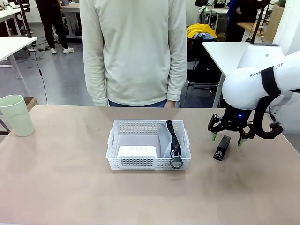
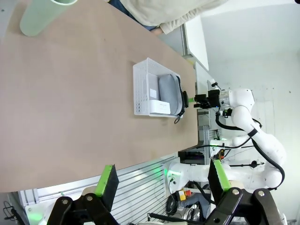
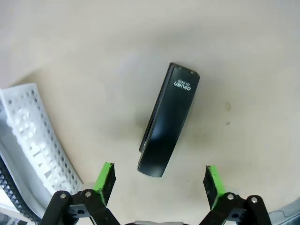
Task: Efficiently arrange items inside the basket to fit them all.
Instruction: Pick up the Stapler and place it inside the Organizing basket.
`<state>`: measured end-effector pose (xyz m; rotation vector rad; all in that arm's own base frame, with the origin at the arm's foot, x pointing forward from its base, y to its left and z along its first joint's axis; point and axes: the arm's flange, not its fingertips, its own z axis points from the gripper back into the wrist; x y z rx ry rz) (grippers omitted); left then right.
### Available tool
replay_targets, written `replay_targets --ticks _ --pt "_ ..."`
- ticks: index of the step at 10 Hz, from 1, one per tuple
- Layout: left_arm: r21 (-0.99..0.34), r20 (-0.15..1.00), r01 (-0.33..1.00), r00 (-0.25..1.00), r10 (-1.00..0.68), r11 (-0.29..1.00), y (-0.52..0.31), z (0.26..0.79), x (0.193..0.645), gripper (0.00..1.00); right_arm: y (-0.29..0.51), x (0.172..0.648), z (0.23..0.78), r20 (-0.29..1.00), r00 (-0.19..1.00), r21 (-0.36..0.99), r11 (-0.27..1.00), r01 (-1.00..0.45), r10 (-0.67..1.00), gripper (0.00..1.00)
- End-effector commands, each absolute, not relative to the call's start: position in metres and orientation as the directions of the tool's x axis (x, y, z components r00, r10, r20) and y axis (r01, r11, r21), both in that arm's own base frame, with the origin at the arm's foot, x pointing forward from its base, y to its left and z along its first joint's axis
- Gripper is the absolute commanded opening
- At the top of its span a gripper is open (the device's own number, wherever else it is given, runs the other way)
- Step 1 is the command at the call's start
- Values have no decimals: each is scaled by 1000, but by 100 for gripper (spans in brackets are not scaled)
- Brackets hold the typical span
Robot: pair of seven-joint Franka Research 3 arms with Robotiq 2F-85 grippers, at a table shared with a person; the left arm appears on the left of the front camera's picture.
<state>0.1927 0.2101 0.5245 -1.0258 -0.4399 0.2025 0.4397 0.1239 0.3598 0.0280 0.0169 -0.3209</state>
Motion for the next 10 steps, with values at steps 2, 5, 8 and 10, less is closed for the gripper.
replay_targets --ticks 2,5,8,10 --pt "-864 281 73 891 357 498 211 526 193 100 128 452 355 -71 754 6 756 655 -653 100" --pt "-864 281 73 891 357 498 211 526 193 100 122 455 350 -109 651 40 651 758 -751 100" --pt "-864 281 73 891 357 498 211 526 193 100 111 449 348 -86 675 14 677 736 -732 100" --pt "-864 281 73 891 357 498 211 526 193 100 115 456 341 -119 682 19 685 728 -722 100"
